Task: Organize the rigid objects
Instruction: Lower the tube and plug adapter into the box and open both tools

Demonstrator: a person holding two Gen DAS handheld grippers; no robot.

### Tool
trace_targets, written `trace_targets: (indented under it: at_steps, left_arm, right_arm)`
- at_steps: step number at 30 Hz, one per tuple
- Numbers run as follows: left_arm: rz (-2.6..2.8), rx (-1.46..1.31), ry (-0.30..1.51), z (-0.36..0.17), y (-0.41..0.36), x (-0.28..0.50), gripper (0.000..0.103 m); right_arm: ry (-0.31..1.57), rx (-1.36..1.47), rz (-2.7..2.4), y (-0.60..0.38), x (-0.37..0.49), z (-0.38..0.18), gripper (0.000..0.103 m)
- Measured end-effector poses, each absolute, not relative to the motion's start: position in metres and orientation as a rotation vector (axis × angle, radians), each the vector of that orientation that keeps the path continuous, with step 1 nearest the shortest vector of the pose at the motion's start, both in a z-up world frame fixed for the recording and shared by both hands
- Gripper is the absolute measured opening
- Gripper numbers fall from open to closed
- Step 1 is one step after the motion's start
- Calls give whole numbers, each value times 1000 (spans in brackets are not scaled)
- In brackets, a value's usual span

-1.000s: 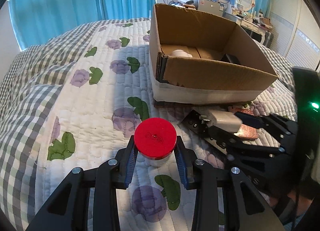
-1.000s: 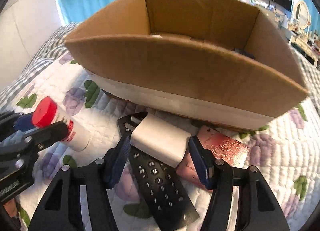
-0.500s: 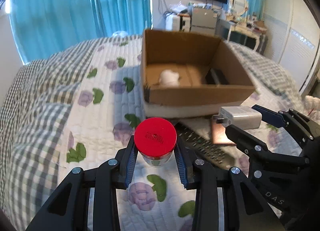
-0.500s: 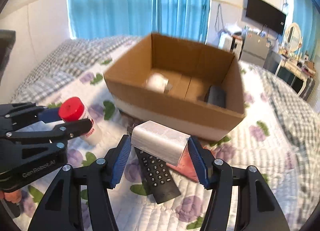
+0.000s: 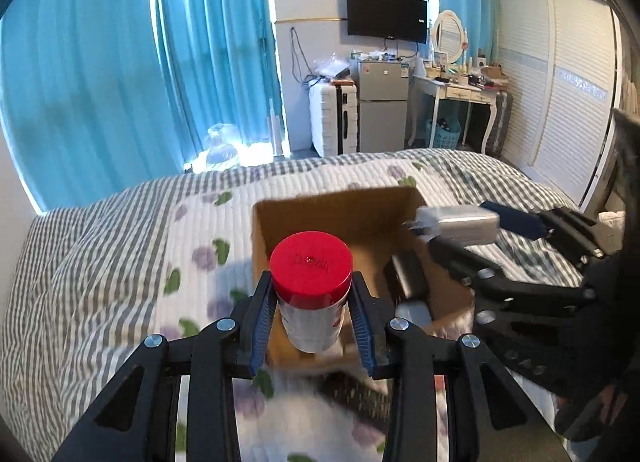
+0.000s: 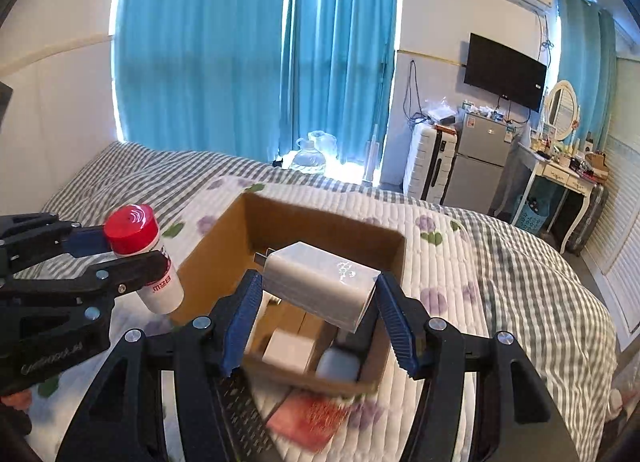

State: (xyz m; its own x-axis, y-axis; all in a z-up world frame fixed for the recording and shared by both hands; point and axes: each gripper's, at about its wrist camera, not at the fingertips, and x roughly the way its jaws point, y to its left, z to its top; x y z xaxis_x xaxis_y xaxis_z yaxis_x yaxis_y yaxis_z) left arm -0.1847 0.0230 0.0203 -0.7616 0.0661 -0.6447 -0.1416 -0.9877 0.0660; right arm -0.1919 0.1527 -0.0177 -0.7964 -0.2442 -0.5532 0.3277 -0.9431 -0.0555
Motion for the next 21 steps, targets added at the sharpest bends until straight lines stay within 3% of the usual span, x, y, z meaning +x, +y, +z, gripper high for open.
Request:
trace_targets:
  at_steps: [9, 21]
  left_arm:
    - [2833, -1109, 185, -20, 29, -263, 37]
    - [2831, -1164, 155, -44, 23, -269, 37]
  right_arm:
    - [201, 970, -2636, 152, -281, -72, 59]
    - [162, 1000, -2541, 156, -290, -112, 59]
